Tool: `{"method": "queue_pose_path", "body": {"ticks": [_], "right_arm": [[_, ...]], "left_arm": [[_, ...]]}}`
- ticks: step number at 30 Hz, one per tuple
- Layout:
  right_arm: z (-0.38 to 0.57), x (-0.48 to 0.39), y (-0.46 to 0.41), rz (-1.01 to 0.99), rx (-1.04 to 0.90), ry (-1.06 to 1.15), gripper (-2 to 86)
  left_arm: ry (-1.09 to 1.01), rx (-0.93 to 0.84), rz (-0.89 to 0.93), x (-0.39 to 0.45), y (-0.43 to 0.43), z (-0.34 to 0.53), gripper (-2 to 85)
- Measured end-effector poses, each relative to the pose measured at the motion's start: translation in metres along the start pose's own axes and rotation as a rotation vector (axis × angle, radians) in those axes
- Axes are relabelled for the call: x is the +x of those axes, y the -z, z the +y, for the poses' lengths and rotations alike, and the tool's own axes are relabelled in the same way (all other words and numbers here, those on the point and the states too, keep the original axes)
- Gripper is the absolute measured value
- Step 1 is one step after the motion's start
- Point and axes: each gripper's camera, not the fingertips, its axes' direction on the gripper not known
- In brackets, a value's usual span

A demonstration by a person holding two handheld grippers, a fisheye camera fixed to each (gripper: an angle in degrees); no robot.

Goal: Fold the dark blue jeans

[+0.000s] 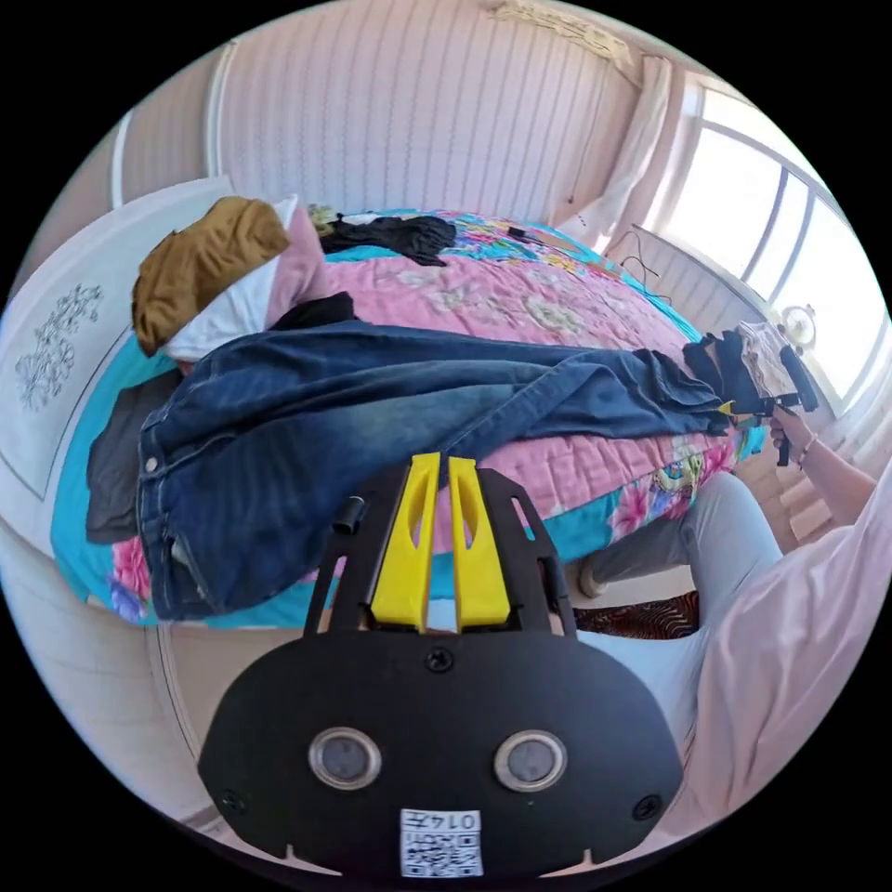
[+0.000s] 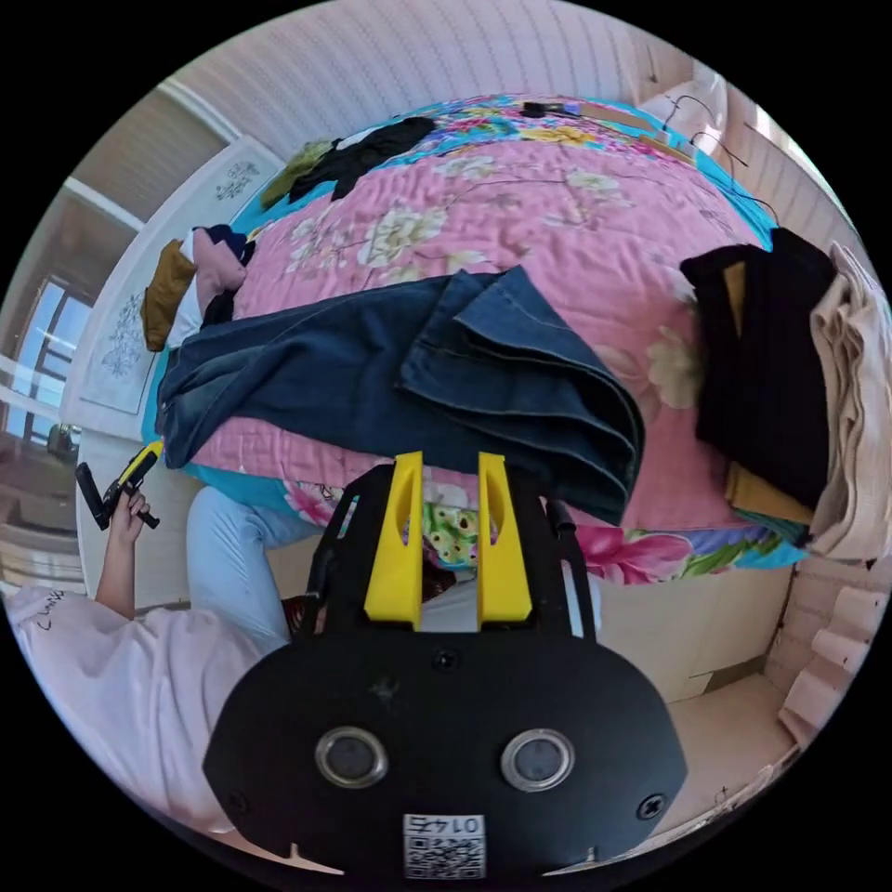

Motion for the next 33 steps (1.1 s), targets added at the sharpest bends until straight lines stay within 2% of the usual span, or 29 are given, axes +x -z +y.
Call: {"method": "queue_pose_path", "body": {"ticks": [2, 6, 11, 13, 15, 18, 20, 23, 26, 30, 33], "right_arm": [[0.001, 0.013, 0.013, 0.052, 0.048, -0.005, 11.1], [-0.023, 0.022, 0.023, 0.133, 0.082, 0.08, 15.7], [-0.063, 0.025, 0.001, 0.201, -0.028, 0.197, 20.7], [-0.075, 0.033, -0.011, 0.243, -0.082, 0.224, 19.1], [-0.086, 0.052, -0.021, 0.281, -0.135, 0.224, 13.9], [-0.092, 0.079, -0.01, 0.212, -0.13, 0.199, 6.2], [-0.09, 0.09, 0.008, 0.276, -0.066, 0.2, 2.9], [-0.09, 0.108, 0.032, 0.267, -0.049, 0.228, 1.7], [-0.087, 0.124, 0.05, 0.231, -0.035, 0.242, 1.3], [-0.082, 0.147, 0.058, 0.177, -0.021, 0.2, 1.0], [-0.082, 0.157, 0.065, 0.173, -0.007, 0.193, 1.0]], "left_arm": [[-0.055, 0.007, 0.023, 0.014, -0.018, -0.042, 0.8], [-0.168, -0.02, -0.045, 0.035, -0.068, -0.139, 3.5], [-0.213, -0.159, -0.086, 0.043, -0.143, -0.233, 9.5], [-0.245, -0.284, -0.115, 0.046, -0.186, -0.261, 11.3], [-0.273, -0.388, -0.11, 0.049, -0.215, -0.271, 11.4], [-0.275, -0.364, -0.035, 0.051, -0.224, -0.286, 9.4], [-0.291, -0.378, 0.002, 0.055, -0.225, -0.297, 8.1], [-0.335, -0.393, 0.03, 0.058, -0.213, -0.322, 7.4], [-0.428, -0.322, 0.162, 0.063, -0.194, -0.341, 8.3], [-0.477, -0.494, 0.066, 0.07, -0.235, -0.356, 11.9], [-0.442, -0.556, 0.069, 0.072, -0.256, -0.374, 11.0]]}}
